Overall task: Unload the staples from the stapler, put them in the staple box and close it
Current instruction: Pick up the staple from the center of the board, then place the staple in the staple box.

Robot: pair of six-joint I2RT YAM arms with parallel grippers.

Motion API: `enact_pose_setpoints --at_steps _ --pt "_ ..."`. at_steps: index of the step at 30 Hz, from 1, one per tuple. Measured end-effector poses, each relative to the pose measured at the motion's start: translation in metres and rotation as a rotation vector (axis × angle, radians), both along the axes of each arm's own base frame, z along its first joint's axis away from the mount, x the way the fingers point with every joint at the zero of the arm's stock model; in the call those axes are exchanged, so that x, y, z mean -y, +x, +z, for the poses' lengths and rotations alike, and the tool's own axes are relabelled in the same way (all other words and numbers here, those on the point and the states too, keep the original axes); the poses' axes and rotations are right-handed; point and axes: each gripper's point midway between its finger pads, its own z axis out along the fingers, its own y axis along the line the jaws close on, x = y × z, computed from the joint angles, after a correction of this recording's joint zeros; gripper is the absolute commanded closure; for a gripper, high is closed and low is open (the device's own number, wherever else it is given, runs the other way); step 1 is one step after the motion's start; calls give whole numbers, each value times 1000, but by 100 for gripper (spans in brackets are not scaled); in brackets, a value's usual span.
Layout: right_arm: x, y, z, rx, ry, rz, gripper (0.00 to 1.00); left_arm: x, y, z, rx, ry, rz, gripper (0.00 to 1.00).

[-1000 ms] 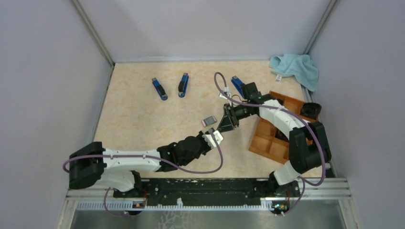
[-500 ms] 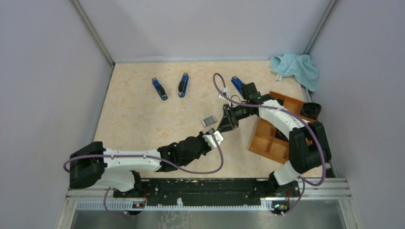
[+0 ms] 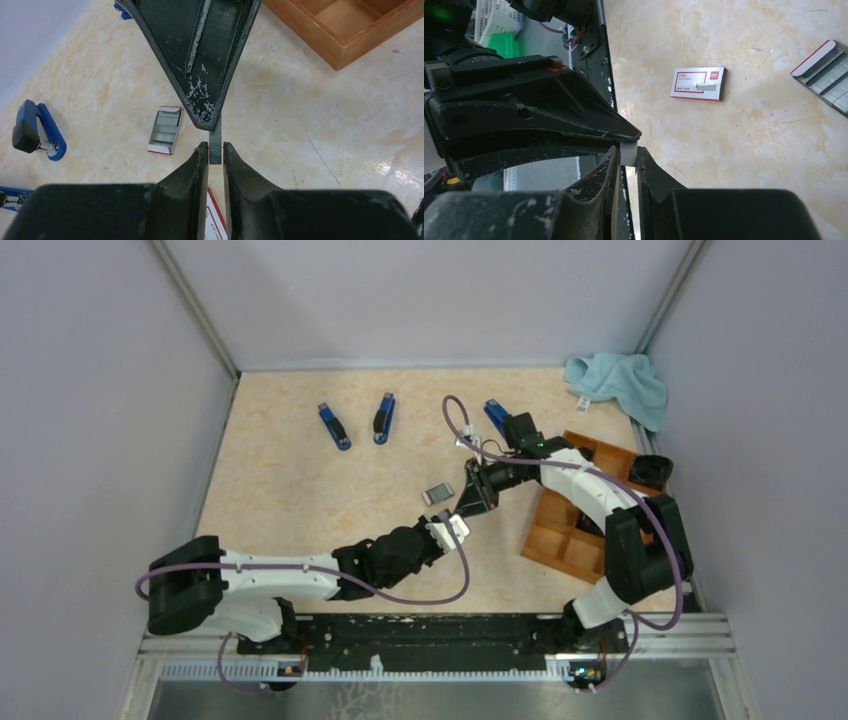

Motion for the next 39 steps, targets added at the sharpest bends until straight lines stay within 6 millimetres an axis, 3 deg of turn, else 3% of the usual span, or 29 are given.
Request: enact_pose_setpoints --at_steps 8,12,17,20,24,29,35,39 --pt "-3 -2 4 -2 9 14 90 0 1 -4 -19 -4 13 32" --pt "-3 -2 4 -2 9 13 91 0 0 -2 -40 -30 20 21" --pt "-2 2 5 1 11 -3 91 -11 -7 20 -102 -175 10 21" --pt "-1 9 6 10 17 -25 91 -36 -2 36 -170 -339 18 23" --pt "3 19 7 43 19 -66 91 -71 11 37 -241 -502 70 25" --pt "9 29 8 115 15 -122 90 -95 27 14 -368 -586 162 30" --pt "16 39 10 216 -2 -193 90 -100 50 -45 -576 -524 304 45" --pt "18 50 15 288 -16 -241 90 -99 78 -63 -649 -475 380 54"
